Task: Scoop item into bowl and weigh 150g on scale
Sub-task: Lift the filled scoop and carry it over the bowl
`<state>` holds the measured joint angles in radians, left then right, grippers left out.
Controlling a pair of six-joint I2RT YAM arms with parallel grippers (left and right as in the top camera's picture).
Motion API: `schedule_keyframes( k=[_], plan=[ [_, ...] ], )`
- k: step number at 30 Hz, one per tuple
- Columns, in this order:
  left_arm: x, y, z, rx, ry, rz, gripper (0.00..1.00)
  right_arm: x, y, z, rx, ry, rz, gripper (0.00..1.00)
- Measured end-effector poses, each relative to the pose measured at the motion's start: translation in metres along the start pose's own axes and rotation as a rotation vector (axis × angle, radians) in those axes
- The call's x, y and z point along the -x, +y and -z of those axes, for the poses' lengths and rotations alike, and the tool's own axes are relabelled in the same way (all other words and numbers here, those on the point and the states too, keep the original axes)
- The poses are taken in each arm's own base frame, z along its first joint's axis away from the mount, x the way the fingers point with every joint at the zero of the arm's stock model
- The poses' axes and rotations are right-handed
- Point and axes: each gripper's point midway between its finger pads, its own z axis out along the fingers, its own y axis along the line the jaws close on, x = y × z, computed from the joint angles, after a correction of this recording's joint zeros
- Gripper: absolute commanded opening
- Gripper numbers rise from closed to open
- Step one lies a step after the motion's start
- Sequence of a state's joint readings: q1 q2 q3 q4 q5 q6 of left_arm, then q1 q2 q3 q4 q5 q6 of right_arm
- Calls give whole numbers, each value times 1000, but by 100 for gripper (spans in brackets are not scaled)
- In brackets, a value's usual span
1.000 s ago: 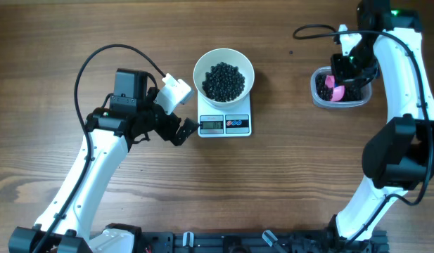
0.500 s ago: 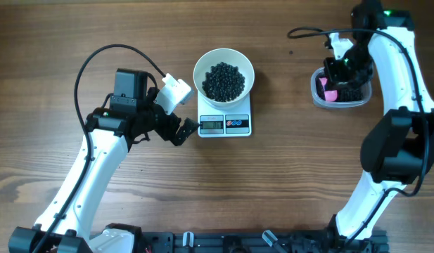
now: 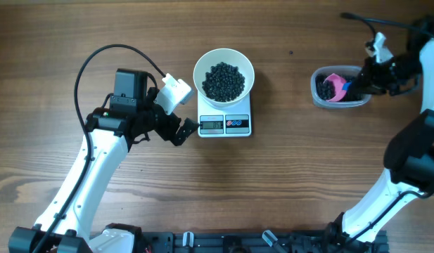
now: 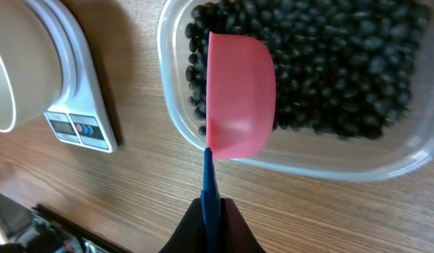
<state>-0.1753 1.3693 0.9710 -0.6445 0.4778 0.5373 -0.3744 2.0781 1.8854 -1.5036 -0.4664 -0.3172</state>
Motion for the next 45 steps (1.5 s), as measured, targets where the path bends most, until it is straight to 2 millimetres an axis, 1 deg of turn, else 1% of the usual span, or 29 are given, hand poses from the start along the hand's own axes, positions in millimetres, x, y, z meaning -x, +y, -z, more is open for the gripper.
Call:
schedule_keyframes(
  k=[2, 7, 11, 16, 23, 28, 31, 33, 34, 36, 40, 43, 44, 45],
  plan=[
    [0, 0, 0, 0, 0, 0, 100, -1, -8, 6, 12, -14, -23, 4],
    [0, 0, 0, 0, 0, 0, 100, -8, -20, 20, 88, -51, -47, 4],
    [0, 0, 0, 0, 0, 0, 100, -14, -20, 29, 163, -75, -39, 4],
    [0, 0, 0, 0, 0, 0, 100, -9, -9, 32, 238, -109, -1, 4],
    [0, 0, 0, 0, 0, 0, 100, 3, 19, 36, 385, -174, 39, 4],
    [0, 0, 0, 0, 0, 0, 100, 7, 51, 24, 426, -132, 72, 4],
    [0, 0, 0, 0, 0, 0, 100, 7, 84, 8, 441, -67, 96, 4],
    [0, 0, 0, 0, 0, 0, 100, 11, 102, 3, 437, -55, 120, 4],
    [0, 0, 0, 0, 0, 0, 100, 14, 111, 2, 434, -54, 134, 4],
    [0, 0, 0, 0, 0, 0, 100, 21, 135, 3, 425, -59, 176, 4],
    [0, 0, 0, 0, 0, 0, 100, 27, 181, 5, 386, -65, 258, 4],
    [0, 0, 0, 0, 0, 0, 100, 31, 210, 9, 360, -86, 318, 4],
    [0, 0, 0, 0, 0, 0, 100, 30, 222, 8, 346, -87, 342, 4],
    [0, 0, 0, 0, 0, 0, 100, 28, 229, 6, 331, -84, 358, 4]
  ],
)
